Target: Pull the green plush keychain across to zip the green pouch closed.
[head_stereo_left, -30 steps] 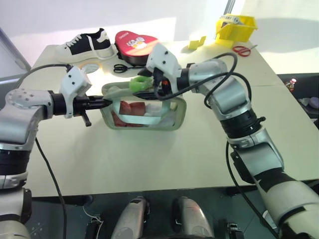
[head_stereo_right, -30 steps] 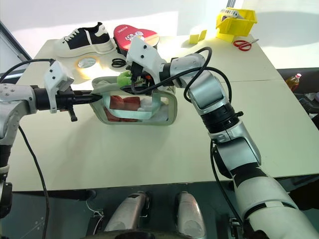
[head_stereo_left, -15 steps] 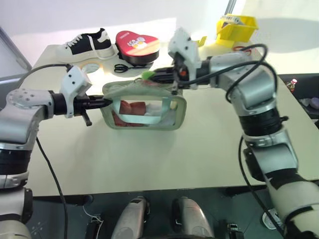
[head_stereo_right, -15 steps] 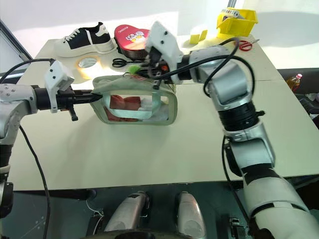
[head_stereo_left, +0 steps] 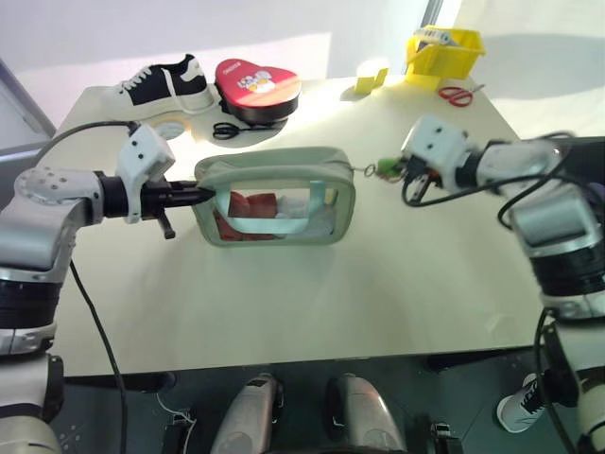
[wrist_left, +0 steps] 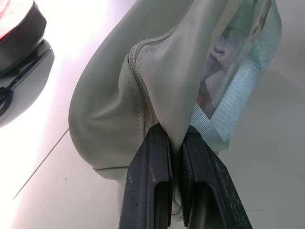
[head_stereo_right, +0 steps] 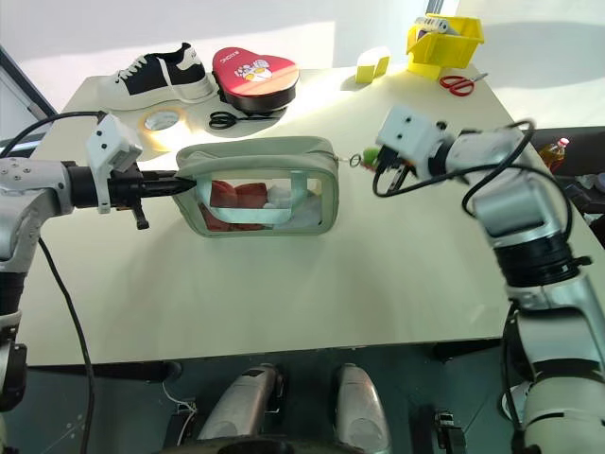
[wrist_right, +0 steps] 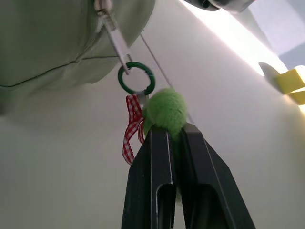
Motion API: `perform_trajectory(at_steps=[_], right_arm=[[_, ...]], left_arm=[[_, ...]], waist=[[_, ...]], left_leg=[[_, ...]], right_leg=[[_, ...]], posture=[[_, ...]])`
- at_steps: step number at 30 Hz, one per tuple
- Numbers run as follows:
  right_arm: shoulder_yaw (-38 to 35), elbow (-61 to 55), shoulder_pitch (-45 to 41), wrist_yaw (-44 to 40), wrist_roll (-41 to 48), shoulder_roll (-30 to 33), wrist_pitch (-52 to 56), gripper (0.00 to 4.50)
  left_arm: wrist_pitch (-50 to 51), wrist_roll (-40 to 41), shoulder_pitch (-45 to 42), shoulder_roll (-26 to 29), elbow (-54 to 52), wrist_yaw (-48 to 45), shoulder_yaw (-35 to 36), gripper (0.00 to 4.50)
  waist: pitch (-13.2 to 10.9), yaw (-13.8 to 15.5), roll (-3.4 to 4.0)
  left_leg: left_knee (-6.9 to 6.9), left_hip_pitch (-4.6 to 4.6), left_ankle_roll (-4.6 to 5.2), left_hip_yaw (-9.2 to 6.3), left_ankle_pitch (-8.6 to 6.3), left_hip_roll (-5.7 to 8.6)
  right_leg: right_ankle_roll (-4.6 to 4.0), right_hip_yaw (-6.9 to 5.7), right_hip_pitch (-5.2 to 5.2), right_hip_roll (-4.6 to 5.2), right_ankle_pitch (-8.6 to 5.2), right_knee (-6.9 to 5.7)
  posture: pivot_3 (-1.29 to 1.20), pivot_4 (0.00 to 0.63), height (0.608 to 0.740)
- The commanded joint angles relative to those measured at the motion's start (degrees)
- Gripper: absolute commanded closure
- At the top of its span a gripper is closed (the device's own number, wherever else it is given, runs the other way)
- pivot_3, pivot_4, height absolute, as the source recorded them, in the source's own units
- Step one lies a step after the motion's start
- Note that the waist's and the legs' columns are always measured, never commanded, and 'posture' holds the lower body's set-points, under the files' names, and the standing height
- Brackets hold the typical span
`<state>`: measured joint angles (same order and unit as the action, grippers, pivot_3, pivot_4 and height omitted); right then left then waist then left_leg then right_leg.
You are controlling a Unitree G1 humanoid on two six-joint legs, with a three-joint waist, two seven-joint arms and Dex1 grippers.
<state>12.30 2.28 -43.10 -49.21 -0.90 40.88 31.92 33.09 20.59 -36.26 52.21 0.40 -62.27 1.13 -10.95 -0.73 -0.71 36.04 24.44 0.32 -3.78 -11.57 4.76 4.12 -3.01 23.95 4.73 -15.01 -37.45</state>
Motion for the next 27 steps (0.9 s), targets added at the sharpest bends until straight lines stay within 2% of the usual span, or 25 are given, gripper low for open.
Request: perform_trajectory(at_steps=[1,6,10,13,16,19,20,22,23,25,27], right_arm=[[-0.16,-1.9,2.58,3.23,1.9,-5.86,4.03,4.44],[1.7,0.85,4.99,4.46,0.95,-10.19,3.43,4.44],[0.25,4.21,1.82,3.99,1.07,-9.31,1.77,4.44],[-2.76,4.72,-2.42,0.65,3.7,-6.5,2.31,3.45],[-5.29,4.31,-6.64,-4.08,6.62,-2.49,3.28,1.9],[-6.76,3.11,-10.24,-10.21,9.97,2.02,4.96,0.29],[-6.83,2.56,-10.83,-11.77,10.9,3.02,5.37,0.0],[-7.8,-0.41,-11.88,-16.01,15.29,4.43,8.39,0.0],[-8.55,-3.07,-12.05,-18.7,18.84,4.91,10.94,0.0],[-9.48,-8.15,-11.95,-21.74,24.3,5.32,15.33,0.0],[-9.15,-10.96,-11.88,-20.66,25.42,4.77,16.54,0.0]], left_arm=[[-0.07,-0.3,-1.1,0.2,-0.08,-0.07,0.3,4.5],[0.36,-0.16,-0.73,0.34,-0.81,0.25,0.53,4.5],[0.5,-0.08,-0.1,0.6,-1.43,0.57,0.98,4.5],[0.56,0.1,0.29,0.75,-1.59,0.77,1.42,4.5],[1.71,1.45,0.54,1.08,-1.95,0.42,2.55,3.39],[3.73,3.73,-0.12,2.21,-1.44,-0.48,4.81,1.9],[4.34,4.45,-0.24,2.6,-1.22,-0.89,5.38,1.36],[5.15,5.64,-0.69,3.96,-0.17,-2.11,6.67,0.28],[5.52,6.05,-1.21,4.71,0.73,-2.56,7.34,0.03],[6.48,6.81,-2.5,6.07,2.31,-3.17,8.44,0.03],[7.59,7.2,-3.92,7.03,3.29,-2.7,9.22,0.03]], waist=[[-0.01,0.03,0.01],[-0.01,0.08,0.02],[-0.02,0.07,0.03],[-0.03,0.07,0.06],[-0.03,0.07,0.06],[-0.05,0.15,0.02],[-0.05,0.11,0.01],[-0.05,0.03,0.01],[-0.06,-0.12,0.02],[-0.06,-0.22,0.03],[-0.06,-0.06,0.03]], left_leg=[[0.01,0.0,0.0,0.0,0.0,0.0],[0.05,0.01,0.0,0.01,0.01,0.0],[0.05,0.0,0.0,0.01,0.01,0.0],[0.05,0.0,-0.01,0.01,0.01,-0.01],[0.02,0.01,-0.01,0.03,0.01,-0.01],[-0.03,0.02,0.0,0.03,0.0,-0.02],[-0.04,0.02,0.01,0.03,-0.01,-0.03],[-0.08,0.03,0.04,0.03,-0.03,-0.05],[-0.1,0.02,0.05,0.04,-0.03,-0.05],[-0.12,0.04,0.05,0.09,-0.04,-0.08],[-0.13,0.04,0.05,0.09,-0.04,-0.13]], right_leg=[[-0.01,0.0,0.01,0.0,0.0,-0.01],[-0.02,0.0,0.01,-0.03,0.02,-0.01],[-0.02,0.0,0.01,-0.04,0.02,-0.01],[-0.03,0.0,0.02,-0.05,0.03,-0.01],[-0.03,0.0,0.04,-0.05,0.03,0.0],[-0.03,-0.01,0.05,-0.05,0.03,0.02],[-0.03,-0.01,0.05,-0.05,0.03,0.03],[-0.03,-0.02,0.04,-0.06,0.03,0.12],[-0.03,-0.01,0.04,-0.06,0.03,0.14],[-0.03,0.01,0.08,-0.06,0.03,0.14],[-0.04,0.0,0.09,-0.09,0.03,0.13]], posture=[[0.0,0.15,0.74],[0.0,0.15,0.74],[0.0,0.15,0.74],[0.0,0.15,0.74],[0.0,0.15,0.74],[0.0,0.15,0.74],[0.0,0.15,0.74],[0.0,0.15,0.74],[0.0,0.15,0.74],[0.0,0.15,0.74],[0.0,0.15,0.74]])
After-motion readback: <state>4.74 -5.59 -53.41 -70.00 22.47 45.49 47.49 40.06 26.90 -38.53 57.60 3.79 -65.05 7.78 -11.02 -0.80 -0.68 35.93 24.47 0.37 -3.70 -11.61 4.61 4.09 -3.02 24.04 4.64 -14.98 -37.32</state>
